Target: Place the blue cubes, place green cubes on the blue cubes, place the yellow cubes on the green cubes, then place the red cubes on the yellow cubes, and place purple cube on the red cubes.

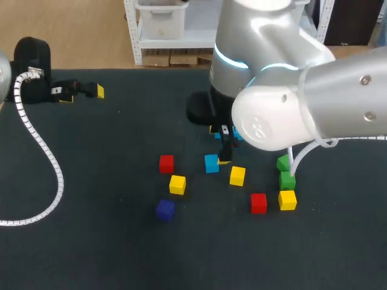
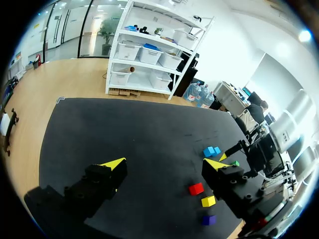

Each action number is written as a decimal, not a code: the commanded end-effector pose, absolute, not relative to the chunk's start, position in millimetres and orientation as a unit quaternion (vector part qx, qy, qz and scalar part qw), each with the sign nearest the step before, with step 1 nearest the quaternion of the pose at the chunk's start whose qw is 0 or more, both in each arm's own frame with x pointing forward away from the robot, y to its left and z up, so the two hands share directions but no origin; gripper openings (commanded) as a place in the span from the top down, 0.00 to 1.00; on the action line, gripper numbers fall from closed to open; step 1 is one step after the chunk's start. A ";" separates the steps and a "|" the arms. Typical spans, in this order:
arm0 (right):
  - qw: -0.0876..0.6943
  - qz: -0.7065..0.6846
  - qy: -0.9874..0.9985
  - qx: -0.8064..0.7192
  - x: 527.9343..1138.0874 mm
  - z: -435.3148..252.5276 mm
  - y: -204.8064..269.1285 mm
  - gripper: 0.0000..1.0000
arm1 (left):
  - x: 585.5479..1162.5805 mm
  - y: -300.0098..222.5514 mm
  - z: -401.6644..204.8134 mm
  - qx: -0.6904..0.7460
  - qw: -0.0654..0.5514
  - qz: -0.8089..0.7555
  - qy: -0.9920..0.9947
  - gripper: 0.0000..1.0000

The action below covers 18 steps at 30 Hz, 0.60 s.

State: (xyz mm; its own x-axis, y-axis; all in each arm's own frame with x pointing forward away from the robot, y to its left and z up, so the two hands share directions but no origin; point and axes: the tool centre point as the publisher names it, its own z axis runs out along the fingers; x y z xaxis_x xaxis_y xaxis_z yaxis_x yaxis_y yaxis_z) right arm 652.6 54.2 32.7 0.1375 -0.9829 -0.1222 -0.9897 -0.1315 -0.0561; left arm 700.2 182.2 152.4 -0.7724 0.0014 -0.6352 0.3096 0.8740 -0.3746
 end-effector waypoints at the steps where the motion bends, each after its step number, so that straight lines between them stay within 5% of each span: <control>1: 0.057 0.023 0.659 -0.749 649.7 23.1 56.3 0.00 | 699.8 184.3 151.0 0.088 0.329 -0.241 0.909 0.00; 18: 0.029 0.031 0.685 -0.728 662.4 -6.3 70.8 0.08 | 699.8 184.3 151.0 0.088 0.329 -0.241 0.909 0.00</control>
